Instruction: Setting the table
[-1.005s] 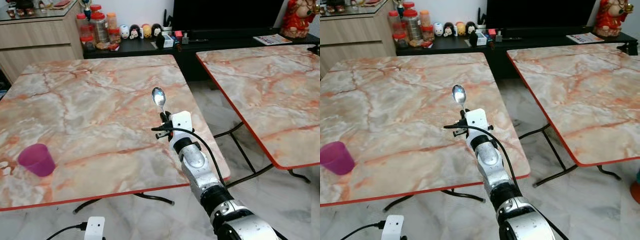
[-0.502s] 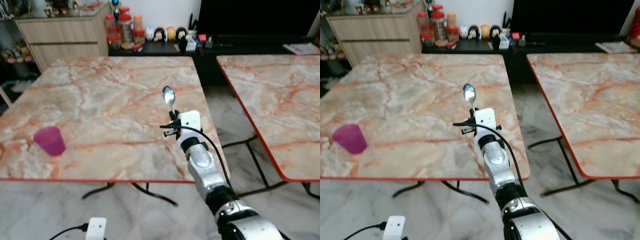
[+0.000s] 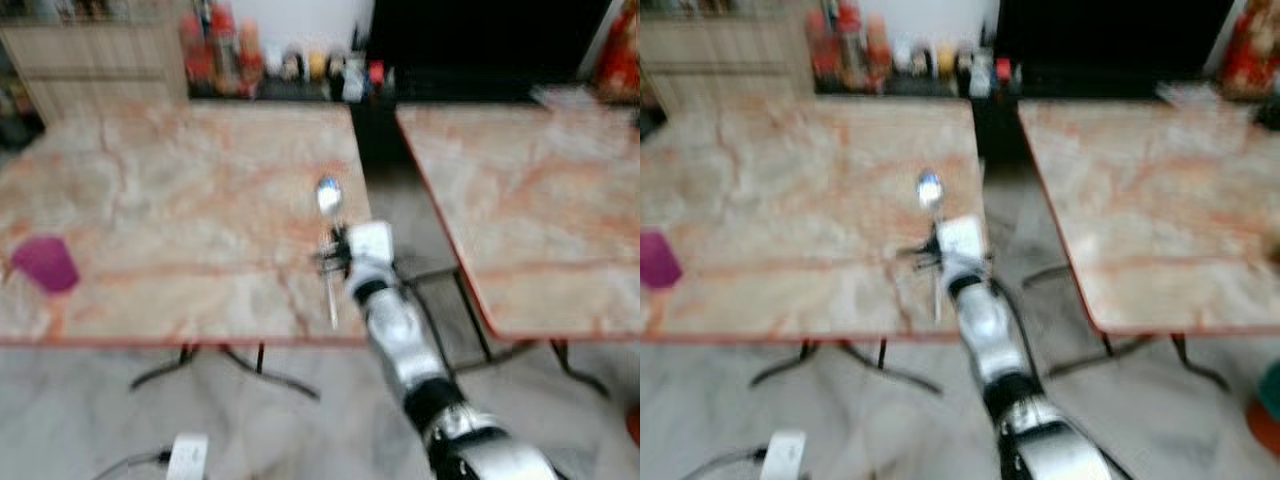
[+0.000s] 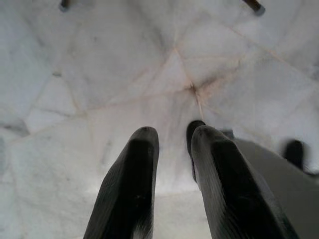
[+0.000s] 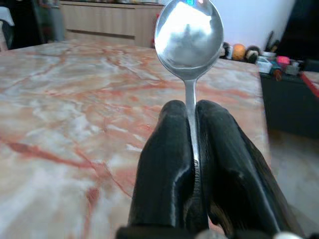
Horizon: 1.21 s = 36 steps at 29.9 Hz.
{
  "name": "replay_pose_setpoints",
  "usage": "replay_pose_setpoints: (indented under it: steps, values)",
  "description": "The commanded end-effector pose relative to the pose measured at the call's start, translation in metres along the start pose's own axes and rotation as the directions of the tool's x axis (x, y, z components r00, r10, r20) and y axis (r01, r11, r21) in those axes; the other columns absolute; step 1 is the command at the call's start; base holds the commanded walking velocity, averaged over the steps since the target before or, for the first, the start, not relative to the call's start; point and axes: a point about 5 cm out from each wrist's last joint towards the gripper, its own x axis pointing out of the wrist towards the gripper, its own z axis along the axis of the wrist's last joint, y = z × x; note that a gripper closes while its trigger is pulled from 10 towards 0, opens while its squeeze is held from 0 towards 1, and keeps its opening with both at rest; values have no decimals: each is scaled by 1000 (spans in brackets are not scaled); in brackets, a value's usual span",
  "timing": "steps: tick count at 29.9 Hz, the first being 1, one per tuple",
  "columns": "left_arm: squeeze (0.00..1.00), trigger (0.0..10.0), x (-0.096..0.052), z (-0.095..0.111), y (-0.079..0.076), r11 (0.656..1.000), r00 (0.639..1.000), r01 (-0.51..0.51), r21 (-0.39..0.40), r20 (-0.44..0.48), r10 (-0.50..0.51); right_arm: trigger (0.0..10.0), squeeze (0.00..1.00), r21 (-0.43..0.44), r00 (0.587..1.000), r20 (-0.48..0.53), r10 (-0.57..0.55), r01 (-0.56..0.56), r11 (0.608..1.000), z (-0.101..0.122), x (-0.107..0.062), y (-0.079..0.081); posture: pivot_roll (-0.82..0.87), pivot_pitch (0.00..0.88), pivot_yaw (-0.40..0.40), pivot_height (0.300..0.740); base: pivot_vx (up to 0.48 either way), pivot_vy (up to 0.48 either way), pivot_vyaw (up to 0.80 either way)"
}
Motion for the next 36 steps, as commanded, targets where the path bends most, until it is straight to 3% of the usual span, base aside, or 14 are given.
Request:
replay_pose_setpoints:
  steps: [1,36]
  values:
    - [0,10000,-1,-3,-6,1000,1000,15,-2,-10,-16,10000,0,-8,1000,-5,-25,25,1000,-1,-1,-9,24,0,-18,740,0,-352,0]
    - [0,10000,-1,-3,-9,1000,1000,28,4,-10,-28,10000,0,-25,998,-37,-54,53,998,-4,-2,-15,19,0,-20,740,0,-354,0]
